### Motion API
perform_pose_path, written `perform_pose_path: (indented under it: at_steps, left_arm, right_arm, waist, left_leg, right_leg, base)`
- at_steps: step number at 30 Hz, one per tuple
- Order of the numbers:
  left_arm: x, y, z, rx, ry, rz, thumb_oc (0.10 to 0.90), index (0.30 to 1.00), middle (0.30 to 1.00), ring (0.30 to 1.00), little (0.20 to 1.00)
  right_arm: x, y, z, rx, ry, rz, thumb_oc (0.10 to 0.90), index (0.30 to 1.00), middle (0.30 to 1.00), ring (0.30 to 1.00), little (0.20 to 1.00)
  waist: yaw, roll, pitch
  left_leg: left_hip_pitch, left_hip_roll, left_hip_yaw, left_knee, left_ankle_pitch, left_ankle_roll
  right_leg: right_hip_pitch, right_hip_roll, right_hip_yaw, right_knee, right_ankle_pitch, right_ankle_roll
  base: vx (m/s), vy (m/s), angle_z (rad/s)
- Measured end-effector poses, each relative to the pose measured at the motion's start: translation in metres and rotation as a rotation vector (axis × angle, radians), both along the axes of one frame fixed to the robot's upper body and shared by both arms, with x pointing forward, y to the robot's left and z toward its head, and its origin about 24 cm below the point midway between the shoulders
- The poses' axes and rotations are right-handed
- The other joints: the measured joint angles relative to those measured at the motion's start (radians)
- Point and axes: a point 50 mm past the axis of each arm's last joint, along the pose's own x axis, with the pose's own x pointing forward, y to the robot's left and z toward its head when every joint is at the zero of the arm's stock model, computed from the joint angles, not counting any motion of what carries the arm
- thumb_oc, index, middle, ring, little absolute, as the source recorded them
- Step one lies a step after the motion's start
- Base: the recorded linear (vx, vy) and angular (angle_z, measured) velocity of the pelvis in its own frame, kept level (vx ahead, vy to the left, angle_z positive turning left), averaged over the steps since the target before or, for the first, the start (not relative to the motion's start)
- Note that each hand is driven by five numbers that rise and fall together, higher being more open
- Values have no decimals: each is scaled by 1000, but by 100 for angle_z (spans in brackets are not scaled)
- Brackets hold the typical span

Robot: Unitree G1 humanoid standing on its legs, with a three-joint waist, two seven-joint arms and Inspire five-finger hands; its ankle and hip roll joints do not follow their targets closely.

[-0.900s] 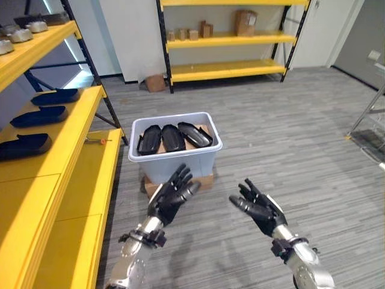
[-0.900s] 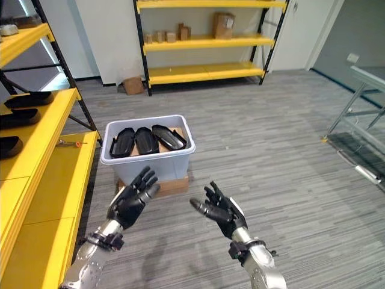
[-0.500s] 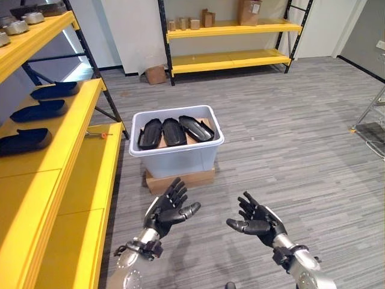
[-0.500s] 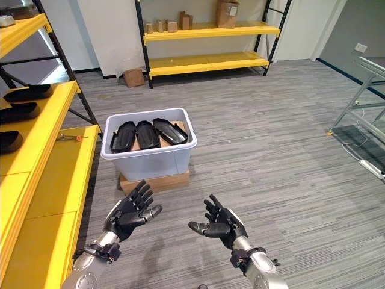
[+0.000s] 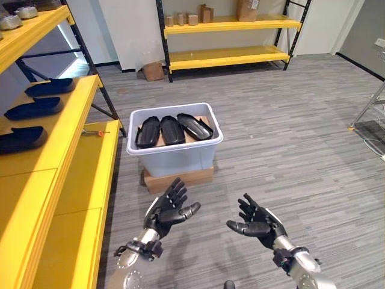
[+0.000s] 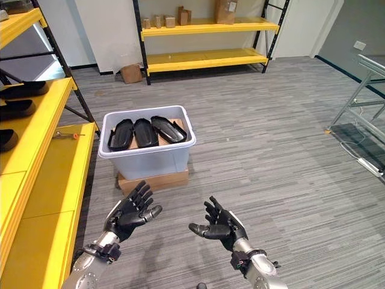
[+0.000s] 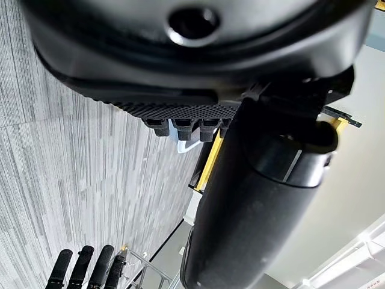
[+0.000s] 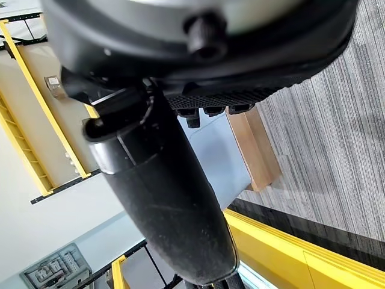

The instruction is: Move parts from the plastic box to the shelf.

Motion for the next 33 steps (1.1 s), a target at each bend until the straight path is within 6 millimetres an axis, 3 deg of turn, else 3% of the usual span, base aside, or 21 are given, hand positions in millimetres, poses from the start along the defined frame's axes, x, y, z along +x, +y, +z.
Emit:
perform_pose_path:
  at_steps: [17, 33]
  left_arm:
    - [-1, -1, -1, -18, 7, 18, 900, 1000, 1000, 1000, 1000]
    - [-4, 5, -4, -6, 27, 54, 900, 1000, 1000, 1000, 1000]
  right_arm:
    - [-1, 1, 0, 5, -3, 12, 900, 1000, 1000, 1000, 1000]
    - [-1, 3, 1, 24, -12, 48, 900, 1000, 1000, 1000, 1000]
  waist:
    - [17, -2, 0]
    - [16, -26, 6]
  left_leg:
    - [0, -4, -18, -3, 1, 1]
    - [0, -14, -23, -4, -5, 9]
  right_leg:
    - [8, -4, -14, -6, -7, 9]
    - [12, -13, -21, 2, -3, 6]
  base:
    - [9, 15, 3]
    - [19, 100, 2]
